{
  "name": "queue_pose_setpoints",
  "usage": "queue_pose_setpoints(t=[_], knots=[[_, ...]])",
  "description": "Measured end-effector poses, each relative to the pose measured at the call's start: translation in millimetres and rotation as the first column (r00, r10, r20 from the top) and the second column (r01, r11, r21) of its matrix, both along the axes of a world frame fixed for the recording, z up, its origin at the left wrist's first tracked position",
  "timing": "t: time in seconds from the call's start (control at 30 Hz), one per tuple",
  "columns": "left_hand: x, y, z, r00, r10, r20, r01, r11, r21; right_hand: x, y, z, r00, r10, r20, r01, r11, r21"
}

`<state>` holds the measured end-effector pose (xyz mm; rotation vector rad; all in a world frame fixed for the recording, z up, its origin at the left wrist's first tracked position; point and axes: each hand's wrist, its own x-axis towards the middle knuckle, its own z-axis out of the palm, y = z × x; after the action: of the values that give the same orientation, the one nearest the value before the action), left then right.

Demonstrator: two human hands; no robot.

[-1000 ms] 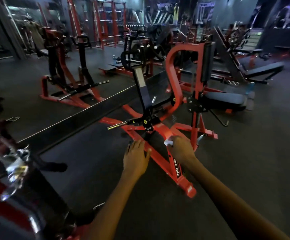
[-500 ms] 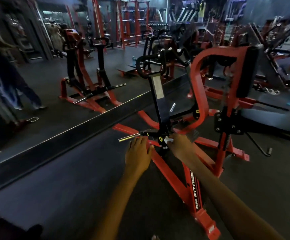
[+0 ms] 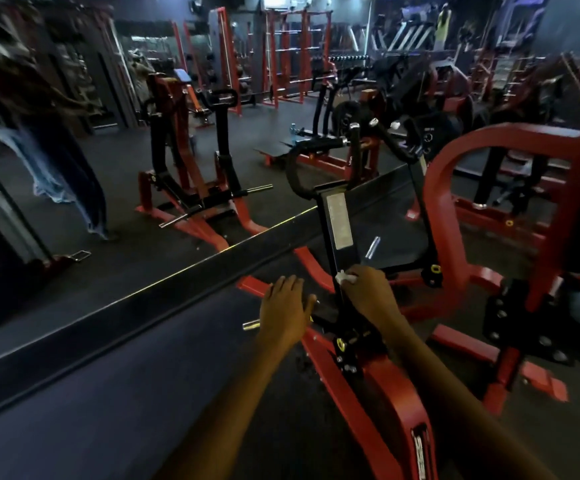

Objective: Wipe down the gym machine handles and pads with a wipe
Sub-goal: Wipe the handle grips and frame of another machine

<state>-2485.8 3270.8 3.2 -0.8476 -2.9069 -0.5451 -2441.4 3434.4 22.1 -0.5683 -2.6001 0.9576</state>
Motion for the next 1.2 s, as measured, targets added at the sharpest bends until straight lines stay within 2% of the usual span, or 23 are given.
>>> queue_pose_setpoints(t=[0.23, 0.4, 0.47, 0.63, 0.73, 0.83, 0.93, 1.07, 1.2], knots=[[-119, 79, -8, 0.998, -0.069, -0.014, 0.07, 0.995, 0.072, -121, 77, 0, 0.999, -0.044, -0.01, 0.044, 0.998, 0.036], [-214, 135, -3, 0.996, -0.094, -0.01, 0.095, 0.991, 0.094, -204, 136, 5, 0.992, -0.124, 0.018, 0.125, 0.992, -0.005], [-252, 161, 1, 0.993, -0.115, 0.003, 0.114, 0.987, 0.114, -232, 158, 10, 0.989, -0.15, 0.007, 0.15, 0.988, 0.034], [-320, 221, 1, 0.98, -0.198, -0.012, 0.197, 0.969, 0.145, -287, 205, 9, 0.984, -0.179, -0.016, 0.179, 0.984, 0.006], [-357, 251, -5, 0.977, -0.205, -0.05, 0.209, 0.972, 0.111, -310, 230, 8, 0.985, -0.173, -0.026, 0.172, 0.985, -0.03], [-389, 279, -12, 0.979, -0.192, -0.07, 0.198, 0.977, 0.08, -332, 259, 5, 0.976, -0.2, -0.083, 0.197, 0.979, -0.045], [-419, 304, -20, 0.982, -0.162, -0.096, 0.163, 0.987, 0.003, -360, 290, 3, 0.954, -0.197, -0.224, 0.177, 0.978, -0.108], [-451, 328, -26, 0.986, -0.142, -0.088, 0.14, 0.99, -0.029, -405, 334, 16, 0.934, -0.097, -0.345, 0.117, 0.992, 0.038], [-455, 337, -30, 0.987, -0.123, -0.102, 0.113, 0.989, -0.095, -459, 369, 36, 0.931, 0.03, -0.364, 0.066, 0.966, 0.248]])
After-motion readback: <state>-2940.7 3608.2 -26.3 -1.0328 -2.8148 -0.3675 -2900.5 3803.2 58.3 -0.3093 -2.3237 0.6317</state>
